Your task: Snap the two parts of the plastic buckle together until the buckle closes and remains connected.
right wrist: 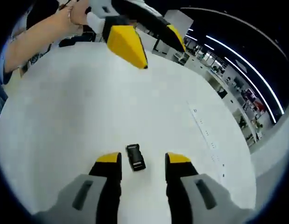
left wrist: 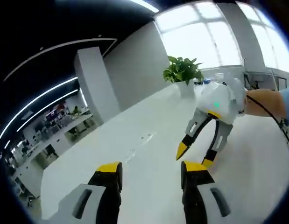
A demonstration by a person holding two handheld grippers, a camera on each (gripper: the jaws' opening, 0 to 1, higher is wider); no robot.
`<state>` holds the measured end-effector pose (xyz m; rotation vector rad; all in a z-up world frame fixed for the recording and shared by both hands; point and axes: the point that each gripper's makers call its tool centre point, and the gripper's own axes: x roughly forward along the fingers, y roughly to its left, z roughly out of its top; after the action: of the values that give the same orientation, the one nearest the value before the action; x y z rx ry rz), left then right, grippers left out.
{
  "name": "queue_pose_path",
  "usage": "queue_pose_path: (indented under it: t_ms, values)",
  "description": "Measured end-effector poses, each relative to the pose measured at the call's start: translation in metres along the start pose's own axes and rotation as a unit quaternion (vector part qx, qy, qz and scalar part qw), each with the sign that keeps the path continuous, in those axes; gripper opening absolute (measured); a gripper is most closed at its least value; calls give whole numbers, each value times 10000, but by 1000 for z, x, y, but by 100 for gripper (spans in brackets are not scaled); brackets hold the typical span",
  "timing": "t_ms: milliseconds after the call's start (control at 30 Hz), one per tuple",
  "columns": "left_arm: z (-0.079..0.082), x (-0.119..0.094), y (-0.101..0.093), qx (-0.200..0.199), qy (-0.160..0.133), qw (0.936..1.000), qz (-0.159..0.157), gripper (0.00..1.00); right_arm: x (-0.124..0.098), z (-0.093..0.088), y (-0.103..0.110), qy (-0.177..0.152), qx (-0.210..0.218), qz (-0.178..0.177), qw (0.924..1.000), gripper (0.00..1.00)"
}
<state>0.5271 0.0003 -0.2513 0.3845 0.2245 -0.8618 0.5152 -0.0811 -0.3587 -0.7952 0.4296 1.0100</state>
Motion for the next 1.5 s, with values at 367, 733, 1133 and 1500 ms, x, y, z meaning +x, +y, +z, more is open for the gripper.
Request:
queue_pose_path:
  t_ms: [367,733,1133,1500]
  values:
    - [17,-83,9,-560,-736,9929,753,56,-84,42,-35,-1489,909,-1050,9790,50]
    - [29,-137,1,-935,-1535,9726,1476,59,-181,48,-25,-2515,1686,-1720,9374,50]
    - [2,-179,-5,-1106,-1912,9490,2251,60,-258,1,-6,-2654,1719,-3013,8996,51]
    - [-42,-193,-17,-965,-1906,9403,2649,58,-269,-42,21,-2726,2103,-3557,8688,50]
